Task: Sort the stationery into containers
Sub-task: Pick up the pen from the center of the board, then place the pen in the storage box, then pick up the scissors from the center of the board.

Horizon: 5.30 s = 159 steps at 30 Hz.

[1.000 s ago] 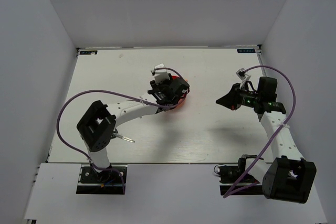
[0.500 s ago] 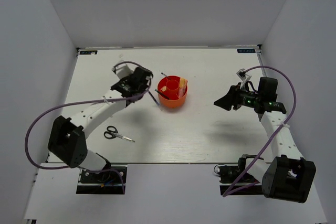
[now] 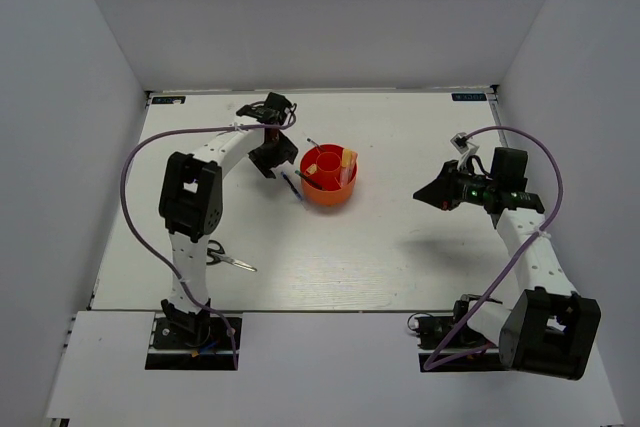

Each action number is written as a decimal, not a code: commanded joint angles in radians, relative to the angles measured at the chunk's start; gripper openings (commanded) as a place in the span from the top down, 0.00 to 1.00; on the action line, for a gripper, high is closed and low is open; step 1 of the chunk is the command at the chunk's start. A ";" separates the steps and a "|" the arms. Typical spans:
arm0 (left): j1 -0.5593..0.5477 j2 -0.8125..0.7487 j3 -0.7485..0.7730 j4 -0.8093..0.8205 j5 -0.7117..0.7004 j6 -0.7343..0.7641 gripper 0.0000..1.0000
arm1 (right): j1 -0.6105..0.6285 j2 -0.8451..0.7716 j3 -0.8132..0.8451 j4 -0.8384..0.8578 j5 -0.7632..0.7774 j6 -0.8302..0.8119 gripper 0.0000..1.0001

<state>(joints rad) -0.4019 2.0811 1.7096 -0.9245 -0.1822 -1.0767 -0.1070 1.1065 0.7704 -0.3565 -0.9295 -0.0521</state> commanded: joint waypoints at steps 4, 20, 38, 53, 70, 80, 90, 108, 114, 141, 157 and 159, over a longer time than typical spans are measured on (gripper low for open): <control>0.031 0.023 0.064 -0.054 0.090 0.034 0.30 | -0.010 0.024 0.017 0.010 0.001 -0.003 0.93; 0.002 0.166 0.153 -0.099 0.118 0.038 0.38 | -0.034 0.023 0.018 0.011 -0.012 0.011 0.93; 0.020 0.139 -0.022 -0.231 0.032 0.158 0.63 | -0.066 0.004 0.021 0.014 -0.055 0.046 0.94; 0.023 -0.160 -0.300 -0.047 0.010 0.184 1.00 | -0.091 -0.010 0.001 0.039 -0.104 0.069 0.63; -0.321 -0.487 -0.314 0.274 -0.399 0.347 1.00 | -0.089 -0.004 -0.011 0.042 -0.111 0.028 0.93; -0.376 -0.454 -0.260 0.446 -0.542 0.345 1.00 | -0.089 0.003 -0.017 0.053 -0.112 0.034 0.95; -0.403 -0.409 -0.309 0.587 -0.623 0.319 1.00 | -0.089 0.009 -0.020 0.054 -0.115 0.032 0.95; -0.457 -0.386 -0.435 0.688 -0.703 0.310 1.00 | -0.091 0.012 -0.014 0.048 -0.132 0.032 0.82; -0.465 -0.392 -0.447 0.678 -0.711 0.308 0.87 | -0.092 0.007 -0.014 0.047 -0.134 0.034 0.68; -0.425 -0.979 -0.863 0.314 -0.781 0.065 0.51 | -0.117 0.023 0.006 0.019 -0.216 0.026 0.11; 0.290 -0.909 -0.990 0.122 -0.065 -0.003 0.57 | -0.115 -0.025 -0.016 0.034 -0.140 0.040 1.00; 0.290 -0.902 -0.993 0.139 -0.056 0.006 0.55 | -0.114 -0.019 -0.017 0.034 -0.141 0.038 1.00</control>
<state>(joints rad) -0.1196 1.1847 0.6750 -0.7933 -0.3122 -1.0973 -0.2203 1.0977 0.7551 -0.3397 -1.0683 -0.0074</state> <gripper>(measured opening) 0.444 0.001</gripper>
